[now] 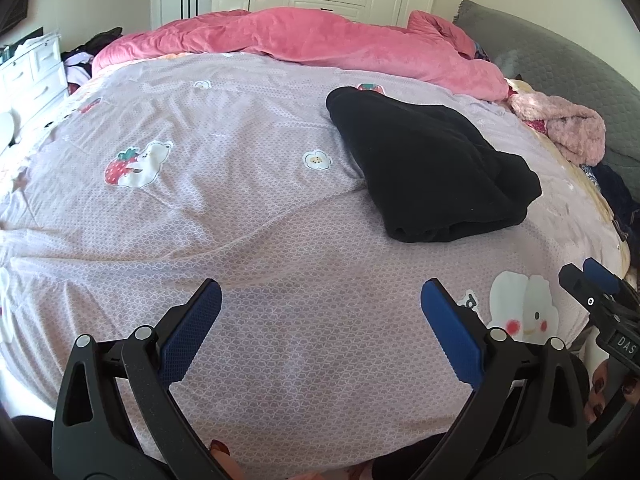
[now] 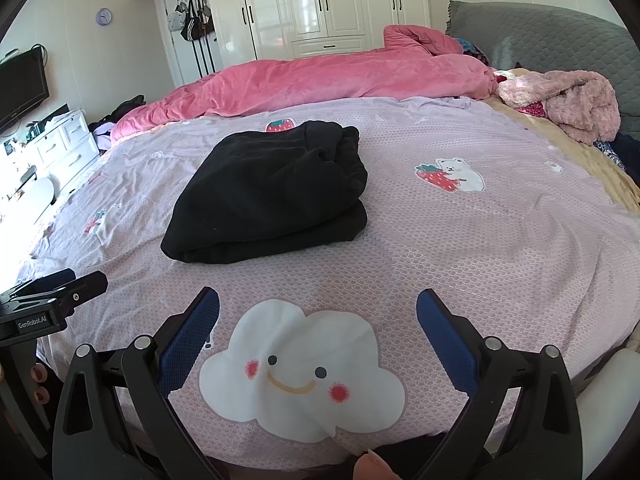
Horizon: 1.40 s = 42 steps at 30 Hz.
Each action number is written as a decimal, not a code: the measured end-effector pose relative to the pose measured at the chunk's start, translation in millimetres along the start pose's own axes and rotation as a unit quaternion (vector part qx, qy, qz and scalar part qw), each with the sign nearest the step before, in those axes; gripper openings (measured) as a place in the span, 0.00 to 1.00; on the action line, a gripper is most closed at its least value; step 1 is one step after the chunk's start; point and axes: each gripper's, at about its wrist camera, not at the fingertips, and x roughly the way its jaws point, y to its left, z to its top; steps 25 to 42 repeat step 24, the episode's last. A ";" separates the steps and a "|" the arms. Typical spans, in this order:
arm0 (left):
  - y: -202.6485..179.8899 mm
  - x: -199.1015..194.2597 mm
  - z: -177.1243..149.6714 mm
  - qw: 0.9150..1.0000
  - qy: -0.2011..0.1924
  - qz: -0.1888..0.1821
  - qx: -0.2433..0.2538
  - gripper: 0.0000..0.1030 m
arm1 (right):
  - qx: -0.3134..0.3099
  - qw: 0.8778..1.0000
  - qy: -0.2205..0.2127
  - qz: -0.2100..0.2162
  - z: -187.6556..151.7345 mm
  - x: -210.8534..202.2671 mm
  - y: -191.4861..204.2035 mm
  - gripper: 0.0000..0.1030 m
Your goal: Fold small clothes
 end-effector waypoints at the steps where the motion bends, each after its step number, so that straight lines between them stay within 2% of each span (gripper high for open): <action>1: -0.2 0.3 -0.1 1.000 0.002 -0.003 -0.001 0.91 | 0.001 1.000 0.000 0.000 -0.1 -0.3 -0.3 0.96; 6: -7.4 2.3 -1.2 1.000 0.014 -0.001 0.008 0.91 | 0.004 1.000 -0.001 -0.011 -2.0 -4.2 -3.7 0.96; 10: -9.4 -1.7 -0.3 1.000 0.013 -0.012 0.010 0.91 | 0.021 0.999 0.000 -0.042 -7.1 -11.3 -16.1 0.96; 11: -8.6 -2.6 0.2 1.000 0.014 -0.005 0.010 0.91 | 0.031 0.998 0.002 -0.060 -9.5 -15.5 -23.9 0.96; 14: 0.1 -7.1 1.9 0.999 0.021 -0.024 0.004 0.91 | 0.064 0.994 0.001 -0.091 -17.9 -27.6 -51.8 0.96; 17: 21.4 -10.6 12.4 0.999 0.034 -0.028 -0.015 0.91 | 0.120 0.983 -0.007 -0.141 -31.5 -49.5 -101.8 0.96; 19: 50.6 -15.5 28.4 0.999 0.028 0.002 -0.038 0.91 | 0.158 0.969 -0.012 -0.191 -44.4 -66.8 -144.4 0.96; 20: 70.4 -18.2 37.6 0.998 0.024 0.019 -0.057 0.91 | 0.183 0.956 -0.015 -0.228 -54.4 -78.3 -173.1 0.96; 22: 120.1 -24.5 56.5 0.993 0.013 0.068 -0.097 0.91 | 0.222 0.935 -0.019 -0.275 -72.9 -93.4 -214.3 0.96; 23: 142.8 -26.3 63.1 0.989 0.011 0.093 -0.111 0.91 | 0.246 0.922 -0.017 -0.300 -83.5 -101.0 -236.6 0.96; 24: 168.0 -27.9 69.2 0.985 0.010 0.120 -0.127 0.91 | 0.278 0.901 -0.015 -0.332 -99.2 -110.6 -265.8 0.96; 42: 168.0 -27.9 69.2 0.985 0.010 0.120 -0.127 0.91 | 0.278 0.901 -0.015 -0.332 -99.2 -110.6 -265.8 0.96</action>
